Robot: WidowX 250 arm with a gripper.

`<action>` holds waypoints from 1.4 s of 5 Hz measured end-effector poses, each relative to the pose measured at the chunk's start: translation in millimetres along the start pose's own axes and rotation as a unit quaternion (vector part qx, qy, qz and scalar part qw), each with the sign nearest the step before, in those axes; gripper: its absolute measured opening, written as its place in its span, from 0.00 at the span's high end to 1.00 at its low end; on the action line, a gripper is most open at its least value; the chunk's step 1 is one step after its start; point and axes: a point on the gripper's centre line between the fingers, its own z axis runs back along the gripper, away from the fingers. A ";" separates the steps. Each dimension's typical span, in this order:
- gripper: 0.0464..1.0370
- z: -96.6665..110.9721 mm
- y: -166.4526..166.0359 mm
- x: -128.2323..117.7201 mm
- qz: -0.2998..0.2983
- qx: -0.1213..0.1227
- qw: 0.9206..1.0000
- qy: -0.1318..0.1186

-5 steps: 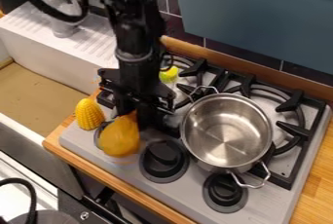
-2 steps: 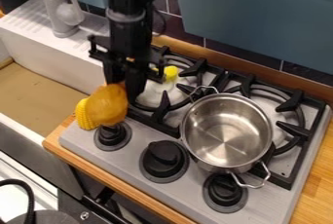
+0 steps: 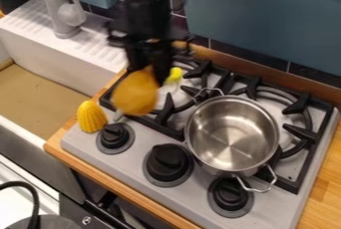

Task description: Puts the orange object in the pot

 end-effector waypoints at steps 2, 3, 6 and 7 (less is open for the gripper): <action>0.74 9.1 -52.7 9.7 0.015 -0.022 0.999 -0.030; 0.74 0.9 -68.5 12.0 0.027 -0.026 0.998 -0.048; 0.74 -22.6 -82.0 9.5 0.037 -0.009 0.997 -0.070; 0.74 -27.0 -82.5 8.9 0.025 -0.009 0.998 -0.063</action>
